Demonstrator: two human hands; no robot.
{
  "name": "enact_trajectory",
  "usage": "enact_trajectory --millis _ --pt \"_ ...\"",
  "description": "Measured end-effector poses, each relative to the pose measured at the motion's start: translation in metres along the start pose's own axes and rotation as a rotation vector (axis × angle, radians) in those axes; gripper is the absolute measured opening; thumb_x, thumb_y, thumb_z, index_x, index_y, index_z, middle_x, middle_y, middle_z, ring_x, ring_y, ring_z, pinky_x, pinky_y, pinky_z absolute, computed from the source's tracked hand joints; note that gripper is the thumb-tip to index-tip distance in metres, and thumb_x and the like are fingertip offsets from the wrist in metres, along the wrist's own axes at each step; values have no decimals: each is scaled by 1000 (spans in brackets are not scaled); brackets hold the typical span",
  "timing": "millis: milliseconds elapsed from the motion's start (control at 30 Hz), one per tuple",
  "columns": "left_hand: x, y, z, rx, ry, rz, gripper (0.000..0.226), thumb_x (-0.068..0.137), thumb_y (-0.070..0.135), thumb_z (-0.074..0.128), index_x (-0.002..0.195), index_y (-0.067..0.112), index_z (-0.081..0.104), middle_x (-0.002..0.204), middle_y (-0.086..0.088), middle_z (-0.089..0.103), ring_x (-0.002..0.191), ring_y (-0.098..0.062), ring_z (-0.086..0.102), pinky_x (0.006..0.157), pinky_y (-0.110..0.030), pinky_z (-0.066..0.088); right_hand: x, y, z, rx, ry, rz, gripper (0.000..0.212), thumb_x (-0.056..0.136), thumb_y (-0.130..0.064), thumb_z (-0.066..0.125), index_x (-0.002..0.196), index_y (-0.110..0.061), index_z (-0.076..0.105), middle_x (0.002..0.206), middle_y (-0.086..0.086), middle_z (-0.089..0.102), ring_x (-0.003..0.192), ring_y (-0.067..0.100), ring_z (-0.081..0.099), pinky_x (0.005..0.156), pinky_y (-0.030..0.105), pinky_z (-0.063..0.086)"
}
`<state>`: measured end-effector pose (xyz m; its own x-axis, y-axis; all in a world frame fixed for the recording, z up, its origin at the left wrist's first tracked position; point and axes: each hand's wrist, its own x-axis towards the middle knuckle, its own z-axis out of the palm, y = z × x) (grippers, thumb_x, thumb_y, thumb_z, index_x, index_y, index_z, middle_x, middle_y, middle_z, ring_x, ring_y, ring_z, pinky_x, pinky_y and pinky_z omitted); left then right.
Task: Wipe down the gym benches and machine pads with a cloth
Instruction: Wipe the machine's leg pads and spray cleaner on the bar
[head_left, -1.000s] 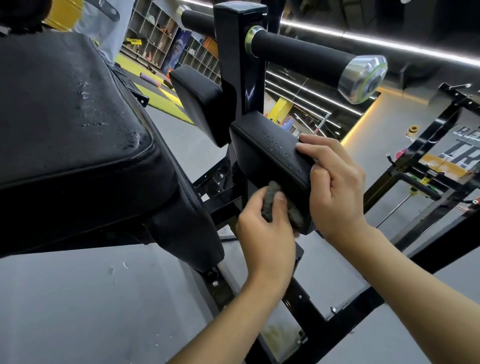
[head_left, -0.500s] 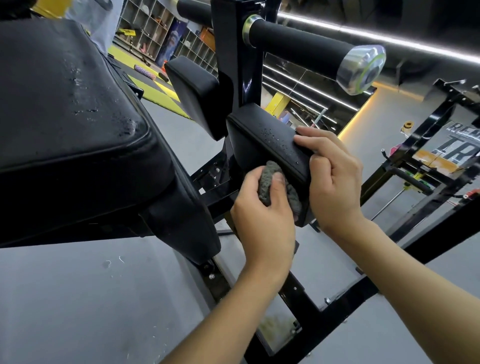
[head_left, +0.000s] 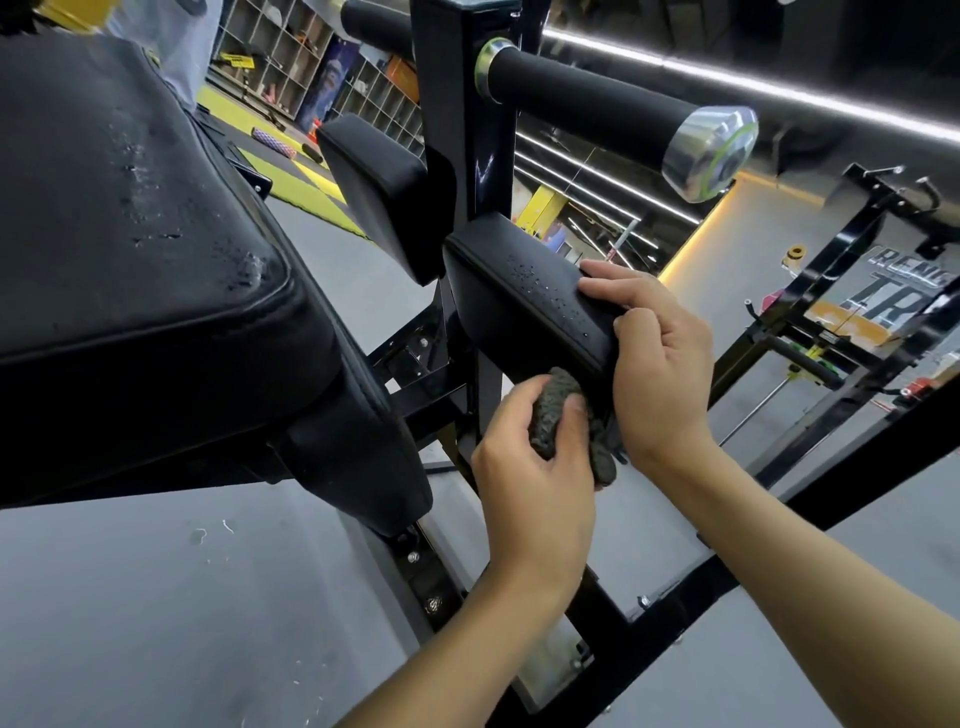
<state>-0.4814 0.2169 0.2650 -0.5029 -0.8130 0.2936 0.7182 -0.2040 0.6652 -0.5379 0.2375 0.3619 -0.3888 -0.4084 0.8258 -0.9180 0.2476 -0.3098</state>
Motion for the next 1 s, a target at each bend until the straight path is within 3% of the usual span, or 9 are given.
enact_trajectory --millis 100,267,467,533,633,800,900,1000 --pt "4 -1 4 -67 13 -152 10 99 11 59 102 13 69 82 -5 71 63 -27 68 55 -45 60 1 0 0 -8 -12 -12 41 86 -8 37 100 -14 75 116 -4 69 115 4 58 102 34 46" --pt "-11 7 2 -74 -92 -192 11 100 12 59 93 14 67 74 0 69 59 -25 67 52 -40 60 0 0 0 -24 -9 -40 41 87 -7 37 101 -15 74 116 -3 69 116 5 58 104 34 45" --pt "-4 -10 14 -165 27 -410 20 100 6 52 87 8 67 78 -23 67 53 -25 59 49 -31 53 -2 -2 0 -39 -29 -22 41 88 -9 37 103 -15 75 118 -4 69 116 4 57 104 34 44" --pt "-6 -11 14 -168 -26 -431 20 100 6 53 85 3 66 70 -20 65 52 -24 58 49 -30 53 -2 -1 0 -39 -19 -35 41 88 -9 37 104 -15 74 118 -4 69 117 5 57 104 35 45" --pt "4 -23 18 -159 35 -537 22 101 4 52 83 -4 62 58 -10 62 44 -21 55 46 -29 51 -2 -1 0 -43 -21 -41 40 89 -9 38 104 -14 74 118 -4 69 117 6 58 104 39 45" --pt "8 -24 20 -254 45 -725 26 102 4 50 80 0 62 46 1 62 51 -27 58 52 -31 54 -3 -1 1 -42 -8 -46 40 89 -10 38 104 -14 74 118 -2 69 116 7 58 104 38 45" --pt "14 -26 20 -271 55 -810 23 101 2 45 87 -1 63 47 -1 63 45 -25 58 62 -33 50 -2 -1 0 -44 -4 -41 40 89 -9 37 105 -14 74 118 -3 69 116 6 58 104 37 45" --pt "17 -20 17 -271 64 -836 26 101 -1 41 85 0 62 46 -4 63 42 -22 58 63 -35 51 -3 0 0 -51 -12 -44 40 89 -10 37 105 -17 73 117 -4 68 115 4 58 104 35 45"
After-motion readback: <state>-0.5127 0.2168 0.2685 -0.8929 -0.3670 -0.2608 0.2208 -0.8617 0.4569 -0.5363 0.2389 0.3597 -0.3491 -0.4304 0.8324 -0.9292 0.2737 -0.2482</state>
